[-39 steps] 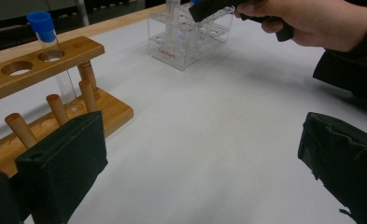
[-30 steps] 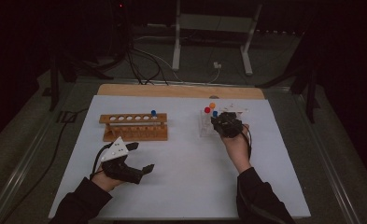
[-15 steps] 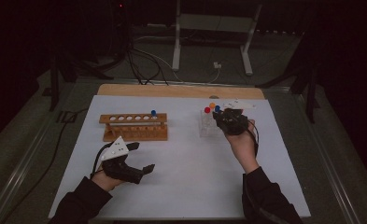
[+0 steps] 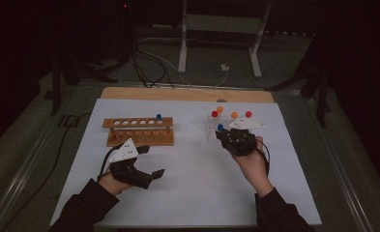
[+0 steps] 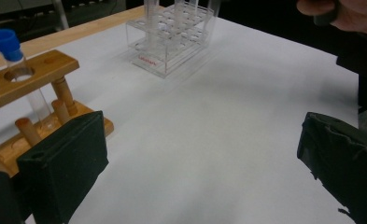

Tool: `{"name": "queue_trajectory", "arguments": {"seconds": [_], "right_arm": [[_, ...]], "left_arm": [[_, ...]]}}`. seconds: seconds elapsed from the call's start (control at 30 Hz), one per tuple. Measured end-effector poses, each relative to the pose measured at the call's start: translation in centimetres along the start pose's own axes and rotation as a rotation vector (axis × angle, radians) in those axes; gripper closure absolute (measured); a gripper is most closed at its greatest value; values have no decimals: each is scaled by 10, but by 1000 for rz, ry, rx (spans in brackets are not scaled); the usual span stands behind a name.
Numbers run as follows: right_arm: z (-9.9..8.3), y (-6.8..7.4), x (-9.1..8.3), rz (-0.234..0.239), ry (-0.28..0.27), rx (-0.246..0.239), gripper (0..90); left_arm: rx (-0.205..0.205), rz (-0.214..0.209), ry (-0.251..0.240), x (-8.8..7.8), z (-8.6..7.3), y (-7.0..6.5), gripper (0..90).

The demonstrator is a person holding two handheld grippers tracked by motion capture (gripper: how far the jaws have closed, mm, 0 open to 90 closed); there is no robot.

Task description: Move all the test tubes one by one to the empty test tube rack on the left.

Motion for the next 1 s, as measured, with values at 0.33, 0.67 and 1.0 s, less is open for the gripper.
{"name": "queue_trajectory", "arguments": {"seconds": [0.33, 0.67, 1.0], "right_arm": [[-28, 34, 4, 79, 40, -35, 770], [-42, 56, 8, 137, 64, -55, 770], [-41, 69, 5, 169, 58, -77, 770]], "left_arm": [[43, -56, 2, 11, 18, -12, 25], [72, -100, -26, 24, 42, -24, 50], [90, -140, -48, 44, 61, -38, 169]]}}
Point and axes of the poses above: each handheld gripper's, and its own axes: x roughly forward along the jaws, z roughly out of its top, y roughly to its left, the point moved 6 cm from there along x, roughly forward along the jaws, and after that the axes turned 9 degrees about z, right-handed, at the moved point
